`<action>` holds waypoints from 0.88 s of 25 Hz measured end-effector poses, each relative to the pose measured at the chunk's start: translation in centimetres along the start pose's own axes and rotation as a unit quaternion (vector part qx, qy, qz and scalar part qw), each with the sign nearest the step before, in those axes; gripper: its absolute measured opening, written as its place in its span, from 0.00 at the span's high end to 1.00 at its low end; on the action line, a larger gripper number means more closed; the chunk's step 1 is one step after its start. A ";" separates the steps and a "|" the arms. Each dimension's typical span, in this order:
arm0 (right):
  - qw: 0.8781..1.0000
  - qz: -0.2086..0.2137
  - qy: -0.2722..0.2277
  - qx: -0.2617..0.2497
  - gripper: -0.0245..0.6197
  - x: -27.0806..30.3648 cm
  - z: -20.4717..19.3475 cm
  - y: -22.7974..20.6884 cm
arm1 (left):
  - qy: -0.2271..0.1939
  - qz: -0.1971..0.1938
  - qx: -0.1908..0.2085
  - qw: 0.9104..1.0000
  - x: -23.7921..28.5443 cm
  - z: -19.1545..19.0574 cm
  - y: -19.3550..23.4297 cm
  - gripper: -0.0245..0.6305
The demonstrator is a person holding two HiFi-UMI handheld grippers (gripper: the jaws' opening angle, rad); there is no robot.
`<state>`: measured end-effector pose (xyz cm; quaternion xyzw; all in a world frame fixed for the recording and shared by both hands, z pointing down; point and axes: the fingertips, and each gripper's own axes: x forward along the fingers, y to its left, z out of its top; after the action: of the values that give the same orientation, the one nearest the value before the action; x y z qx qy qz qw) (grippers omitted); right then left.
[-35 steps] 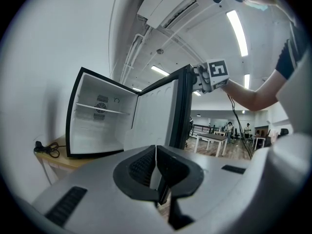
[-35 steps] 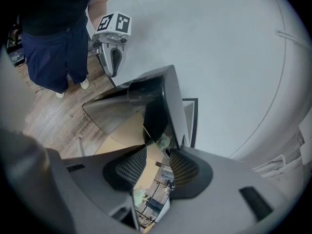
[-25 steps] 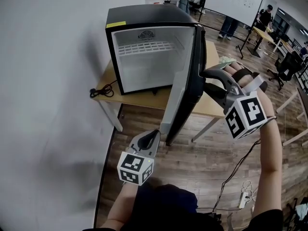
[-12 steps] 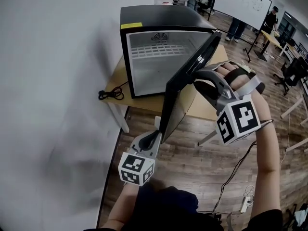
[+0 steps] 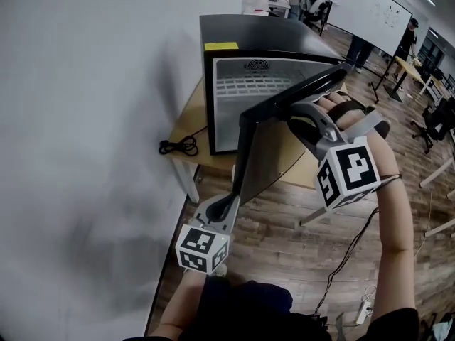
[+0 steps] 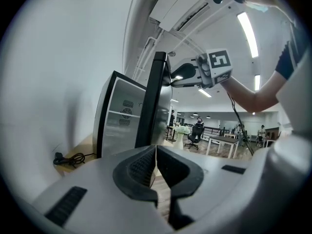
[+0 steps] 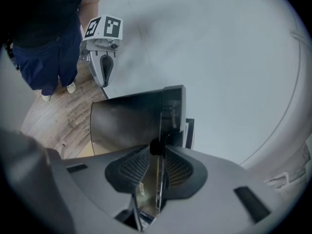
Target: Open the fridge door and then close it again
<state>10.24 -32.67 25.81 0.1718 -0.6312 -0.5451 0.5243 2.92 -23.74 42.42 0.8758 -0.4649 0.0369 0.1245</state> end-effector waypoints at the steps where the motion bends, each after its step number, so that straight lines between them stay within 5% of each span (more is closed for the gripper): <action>1: 1.000 0.002 0.002 0.001 0.84 0.5 0.1 -0.3 | -0.001 0.001 0.000 1.000 0.0 0.2 0.6 0.95; 22: 0.997 0.013 0.050 0.054 0.85 9.2 0.8 -4.8 | 0.006 -0.004 -0.009 1.000 -0.4 0.0 7.1 0.95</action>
<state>4.28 -41.18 26.09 0.2186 -0.6349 -0.4945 0.5519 -3.14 -27.24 43.71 0.8762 -0.4610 0.0370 0.1355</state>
